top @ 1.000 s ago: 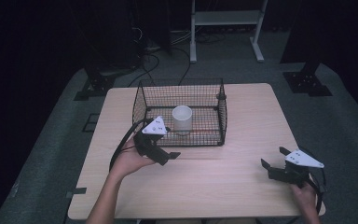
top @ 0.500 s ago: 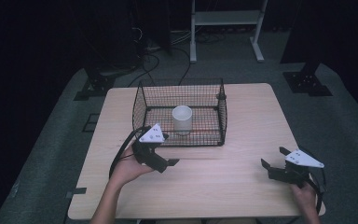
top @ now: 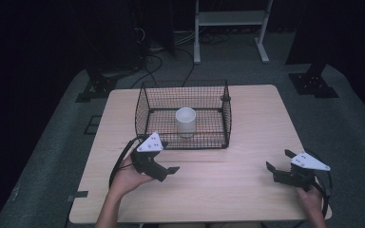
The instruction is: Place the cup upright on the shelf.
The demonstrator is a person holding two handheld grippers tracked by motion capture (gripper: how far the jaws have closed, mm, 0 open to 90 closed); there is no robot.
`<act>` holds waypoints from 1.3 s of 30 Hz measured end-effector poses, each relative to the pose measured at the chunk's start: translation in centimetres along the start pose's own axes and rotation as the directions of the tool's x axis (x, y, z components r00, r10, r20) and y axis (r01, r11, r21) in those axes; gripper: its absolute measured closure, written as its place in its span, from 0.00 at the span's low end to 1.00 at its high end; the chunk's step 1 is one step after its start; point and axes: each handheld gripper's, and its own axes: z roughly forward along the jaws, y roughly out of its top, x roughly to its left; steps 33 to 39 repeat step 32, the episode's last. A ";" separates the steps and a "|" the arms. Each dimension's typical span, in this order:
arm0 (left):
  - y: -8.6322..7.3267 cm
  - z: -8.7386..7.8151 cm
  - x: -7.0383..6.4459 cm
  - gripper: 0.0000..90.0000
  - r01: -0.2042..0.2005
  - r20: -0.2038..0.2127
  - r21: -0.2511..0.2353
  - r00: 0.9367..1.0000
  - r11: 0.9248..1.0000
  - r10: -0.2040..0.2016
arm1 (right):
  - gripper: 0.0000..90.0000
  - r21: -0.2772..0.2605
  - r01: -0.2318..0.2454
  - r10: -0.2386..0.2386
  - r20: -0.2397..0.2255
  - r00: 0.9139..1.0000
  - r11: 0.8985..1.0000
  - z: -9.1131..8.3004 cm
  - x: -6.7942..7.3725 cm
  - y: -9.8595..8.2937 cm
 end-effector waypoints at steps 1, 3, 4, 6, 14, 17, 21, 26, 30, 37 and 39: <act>0.0 0.0 0.0 0.08 0.000 0.000 0.000 1.000 1.000 0.000 | 0.15 0.000 0.000 0.000 0.000 1.000 1.000 0.0 0.0 0.0; -0.1 0.0 0.0 0.08 -0.001 0.003 0.000 1.000 1.000 0.001 | 0.15 0.000 0.000 0.000 0.000 1.000 1.000 0.0 0.0 0.0; -0.3 0.0 -0.2 0.08 -0.002 0.000 0.002 1.000 1.000 0.002 | 0.15 0.000 -0.001 0.001 0.000 1.000 1.000 0.0 0.0 0.0; -0.4 0.0 -0.2 0.08 -0.001 -0.005 0.003 1.000 1.000 0.001 | 0.15 0.000 -0.001 0.001 0.001 1.000 1.000 0.0 0.0 0.0; -1.1 -0.6 -0.5 0.08 0.009 -0.010 -0.018 1.000 1.000 -0.010 | 0.15 0.001 0.000 0.000 0.001 1.000 1.000 0.0 0.0 0.0; -1.3 -0.6 -0.6 0.08 0.015 -0.011 -0.018 1.000 1.000 -0.015 | 0.15 0.001 0.000 0.000 0.002 1.000 1.000 0.0 0.0 0.0; -2.0 -0.9 -0.8 0.08 0.029 -0.025 -0.026 0.999 0.999 -0.030 | 0.15 0.001 0.001 -0.001 0.002 1.000 1.000 0.0 0.0 0.0; -3.4 -1.0 -1.4 0.08 0.052 -0.041 -0.042 0.998 0.998 -0.054 | 0.15 0.001 0.006 -0.006 0.006 1.000 1.000 0.0 0.0 0.0; -3.9 -0.9 -1.7 0.08 0.055 -0.049 -0.021 0.997 0.998 -0.056 | 0.15 0.004 0.003 -0.003 0.007 1.000 1.000 0.0 0.0 0.0; -4.1 -1.0 -1.8 0.08 0.064 -0.043 -0.031 0.997 0.997 -0.065 | 0.15 0.005 0.000 0.000 0.008 1.000 1.000 0.0 0.0 0.0; -4.1 -1.0 -1.8 0.08 0.064 -0.043 -0.031 0.997 0.997 -0.065 | 0.15 0.005 0.000 0.000 0.008 1.000 1.000 0.0 0.0 0.0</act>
